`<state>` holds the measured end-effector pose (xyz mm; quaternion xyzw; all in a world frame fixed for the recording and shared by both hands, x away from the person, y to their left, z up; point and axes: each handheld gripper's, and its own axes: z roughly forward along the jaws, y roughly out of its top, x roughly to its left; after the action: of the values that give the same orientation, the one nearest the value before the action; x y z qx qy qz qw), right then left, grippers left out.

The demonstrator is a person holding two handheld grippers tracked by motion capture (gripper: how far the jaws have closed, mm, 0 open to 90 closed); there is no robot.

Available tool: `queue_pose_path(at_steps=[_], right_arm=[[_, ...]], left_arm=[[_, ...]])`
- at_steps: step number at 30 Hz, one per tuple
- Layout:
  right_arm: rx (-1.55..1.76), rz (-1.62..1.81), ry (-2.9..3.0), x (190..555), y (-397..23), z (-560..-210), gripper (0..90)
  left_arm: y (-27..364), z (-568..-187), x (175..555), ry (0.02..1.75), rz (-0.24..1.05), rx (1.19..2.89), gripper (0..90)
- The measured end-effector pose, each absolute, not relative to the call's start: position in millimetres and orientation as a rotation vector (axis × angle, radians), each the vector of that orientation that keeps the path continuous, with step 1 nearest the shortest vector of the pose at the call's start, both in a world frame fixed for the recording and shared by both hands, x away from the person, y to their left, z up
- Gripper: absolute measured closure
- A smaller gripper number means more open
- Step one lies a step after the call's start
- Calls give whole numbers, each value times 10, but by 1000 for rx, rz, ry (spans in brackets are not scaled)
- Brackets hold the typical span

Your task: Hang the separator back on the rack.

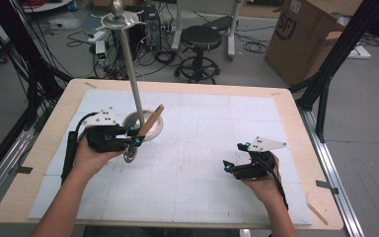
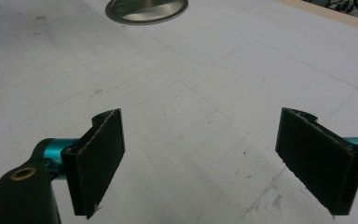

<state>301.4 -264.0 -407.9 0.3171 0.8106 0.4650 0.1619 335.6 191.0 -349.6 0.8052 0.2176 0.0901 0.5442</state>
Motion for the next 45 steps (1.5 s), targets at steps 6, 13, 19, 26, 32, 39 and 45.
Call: queue_pose_path(at_steps=[6, 13, 19, 26, 32, 39, 45], right_arm=[[890, 1331, 2313, 3023, -2632, -4068, 143], [867, 1329, 2326, 3011, -2608, -4065, 143], [867, 1332, 2321, 3009, -2605, -4063, 143], [861, 1326, 2323, 3012, -2599, -4066, 143], [865, 1326, 2326, 3010, -2597, -4067, 143], [867, 1325, 2322, 3008, -2602, -4064, 143], [860, 1325, 2325, 3009, -2599, -4065, 143]], left_arm=[[1947, -3431, 3350, 495, 217, 1872, 689], [2024, -3287, 3322, 497, 272, 1843, 688], [2090, -3162, 3314, 495, 316, 1826, 688], [2209, -2988, 3332, 500, 353, 1810, 689], [2330, -2818, 3354, 508, 385, 1780, 689], [2434, -2636, 3370, 532, 410, 1742, 689], [2484, -2531, 3395, 530, 425, 1745, 689]])
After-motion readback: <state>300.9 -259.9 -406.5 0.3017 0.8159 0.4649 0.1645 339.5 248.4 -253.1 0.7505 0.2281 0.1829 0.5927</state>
